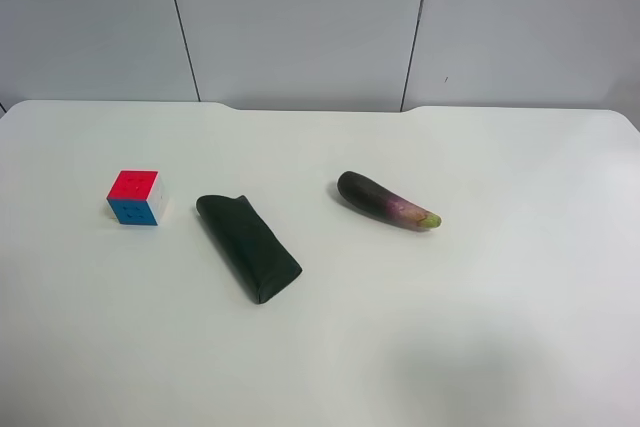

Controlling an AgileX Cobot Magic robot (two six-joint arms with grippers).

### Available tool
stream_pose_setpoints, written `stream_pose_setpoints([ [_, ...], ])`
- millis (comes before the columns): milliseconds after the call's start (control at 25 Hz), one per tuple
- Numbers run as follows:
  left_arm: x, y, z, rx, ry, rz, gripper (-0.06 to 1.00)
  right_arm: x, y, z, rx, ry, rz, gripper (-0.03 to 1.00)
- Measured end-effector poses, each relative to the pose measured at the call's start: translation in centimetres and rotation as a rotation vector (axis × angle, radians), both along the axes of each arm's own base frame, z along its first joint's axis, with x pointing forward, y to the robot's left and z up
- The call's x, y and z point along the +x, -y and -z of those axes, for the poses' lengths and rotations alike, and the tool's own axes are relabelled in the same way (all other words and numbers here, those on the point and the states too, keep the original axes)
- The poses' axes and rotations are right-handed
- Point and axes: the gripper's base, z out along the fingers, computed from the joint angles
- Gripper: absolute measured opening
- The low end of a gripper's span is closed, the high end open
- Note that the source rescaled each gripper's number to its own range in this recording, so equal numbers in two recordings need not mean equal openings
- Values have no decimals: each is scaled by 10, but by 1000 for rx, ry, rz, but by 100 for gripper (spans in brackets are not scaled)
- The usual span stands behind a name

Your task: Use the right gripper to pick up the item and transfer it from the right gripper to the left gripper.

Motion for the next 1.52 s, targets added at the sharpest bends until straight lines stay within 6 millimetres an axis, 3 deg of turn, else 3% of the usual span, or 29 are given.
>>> stream_pose_setpoints([
  [360,-60,-3,30,-33,74,-41,100,0,0,0,0,0,0,100],
  [720,-105,-24,61,27,218,-260,100,0,0,0,0,0,0,100],
  [960,-119,-32,79,31,320,-360,100,0,0,0,0,0,0,100],
  [1160,-125,-33,82,13,432,-360,100,0,0,0,0,0,0,100],
  [1520,-124,-33,82,14,449,-358,100,0,0,0,0,0,0,100],
])
